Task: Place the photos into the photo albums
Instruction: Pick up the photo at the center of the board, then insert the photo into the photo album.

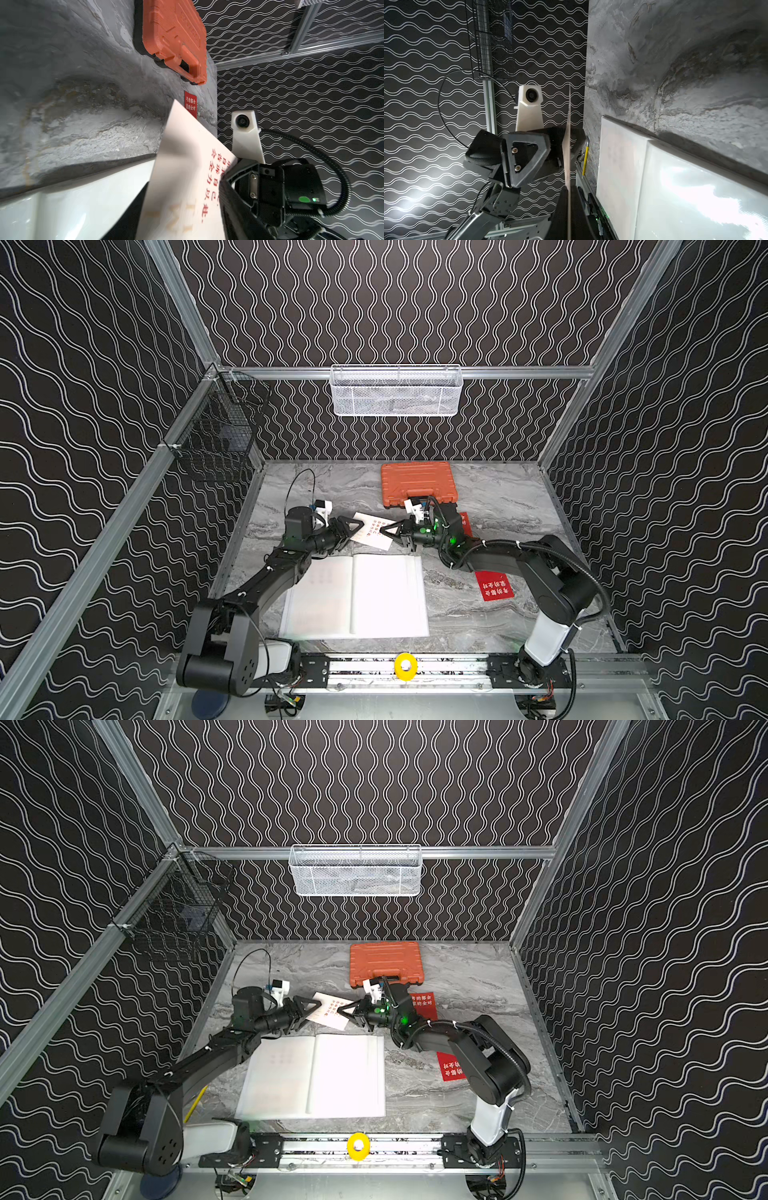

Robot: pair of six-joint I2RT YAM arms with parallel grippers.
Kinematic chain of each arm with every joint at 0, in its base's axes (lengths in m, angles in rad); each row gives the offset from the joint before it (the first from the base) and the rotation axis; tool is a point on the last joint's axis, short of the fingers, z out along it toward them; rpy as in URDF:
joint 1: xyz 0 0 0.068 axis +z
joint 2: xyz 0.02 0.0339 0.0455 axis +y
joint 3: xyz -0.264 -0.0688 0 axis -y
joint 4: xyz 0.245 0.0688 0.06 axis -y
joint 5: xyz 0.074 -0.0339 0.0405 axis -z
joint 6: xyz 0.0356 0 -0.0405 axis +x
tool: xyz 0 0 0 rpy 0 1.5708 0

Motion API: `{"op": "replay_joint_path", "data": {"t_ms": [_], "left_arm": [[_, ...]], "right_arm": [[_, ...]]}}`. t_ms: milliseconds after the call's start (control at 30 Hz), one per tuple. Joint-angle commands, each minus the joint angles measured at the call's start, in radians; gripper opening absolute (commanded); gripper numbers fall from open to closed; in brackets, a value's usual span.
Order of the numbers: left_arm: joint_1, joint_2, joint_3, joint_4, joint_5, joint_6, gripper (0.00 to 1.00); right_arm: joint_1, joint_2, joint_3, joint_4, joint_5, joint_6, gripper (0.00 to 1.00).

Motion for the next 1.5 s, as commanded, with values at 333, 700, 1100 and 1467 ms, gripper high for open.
{"op": "replay_joint_path", "data": {"t_ms": [333, 700, 1100, 1467], "left_arm": [[0.064, -0.030, 0.097, -0.616, -0.303, 0.349, 0.45], [0.065, 0.003, 0.039, -0.592, -0.304, 0.359, 0.42], [0.064, 0.029, -0.024, -0.561, -0.345, 0.343, 0.42], [0.064, -0.027, -0.037, -0.582, -0.431, 0.337, 0.43]], "right_arm": [[0.107, -0.119, 0.130, -0.626, 0.212, -0.343, 0.00], [0.215, -0.035, 0.304, -0.903, 0.350, -0.476, 0.00], [0.270, 0.047, 0.435, -1.059, 0.412, -0.543, 0.00], [0.301, 0.081, 0.493, -1.152, 0.487, -0.572, 0.00]]}}
